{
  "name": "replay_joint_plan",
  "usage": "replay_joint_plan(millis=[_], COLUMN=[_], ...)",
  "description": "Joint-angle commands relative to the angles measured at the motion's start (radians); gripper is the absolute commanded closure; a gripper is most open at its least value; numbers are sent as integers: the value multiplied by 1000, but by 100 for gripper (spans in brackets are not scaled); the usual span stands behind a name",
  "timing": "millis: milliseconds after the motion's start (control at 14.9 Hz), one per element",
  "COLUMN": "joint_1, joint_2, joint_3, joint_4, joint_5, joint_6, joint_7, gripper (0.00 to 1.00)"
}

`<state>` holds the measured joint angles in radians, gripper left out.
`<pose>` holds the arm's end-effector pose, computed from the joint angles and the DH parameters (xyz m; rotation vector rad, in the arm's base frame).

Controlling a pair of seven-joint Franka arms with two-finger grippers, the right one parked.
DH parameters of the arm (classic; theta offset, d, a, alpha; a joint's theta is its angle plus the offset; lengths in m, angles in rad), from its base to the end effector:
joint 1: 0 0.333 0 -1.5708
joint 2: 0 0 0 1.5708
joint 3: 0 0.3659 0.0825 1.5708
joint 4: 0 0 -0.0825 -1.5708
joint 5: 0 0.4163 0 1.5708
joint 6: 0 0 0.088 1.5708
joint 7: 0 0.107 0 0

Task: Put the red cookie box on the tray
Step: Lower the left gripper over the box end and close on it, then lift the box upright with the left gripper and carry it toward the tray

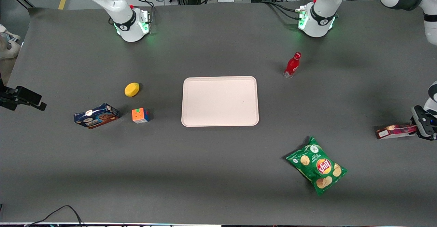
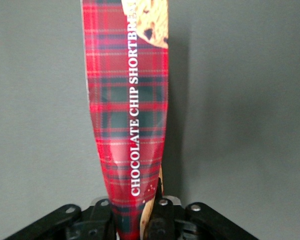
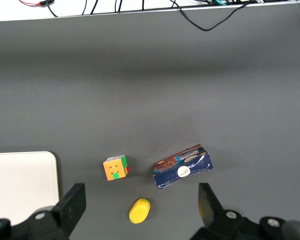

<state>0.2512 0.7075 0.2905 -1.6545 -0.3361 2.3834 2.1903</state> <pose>0.6552 0.3546 0.2315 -2.2796 2.0856 -0.0981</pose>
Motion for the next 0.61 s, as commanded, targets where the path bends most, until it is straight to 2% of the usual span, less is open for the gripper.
replay_joint_plan(millis=[0, 337, 538], joint_1=[-16, -35, -35], joint_2=[-5, -143, -175], joint_3=[6, 7, 9], joint_4=[93, 202, 327], joint_5=[-4, 58, 75], joint_6=[-84, -216, -364], joint_7=[-23, -66, -115], gripper=[83, 82, 82])
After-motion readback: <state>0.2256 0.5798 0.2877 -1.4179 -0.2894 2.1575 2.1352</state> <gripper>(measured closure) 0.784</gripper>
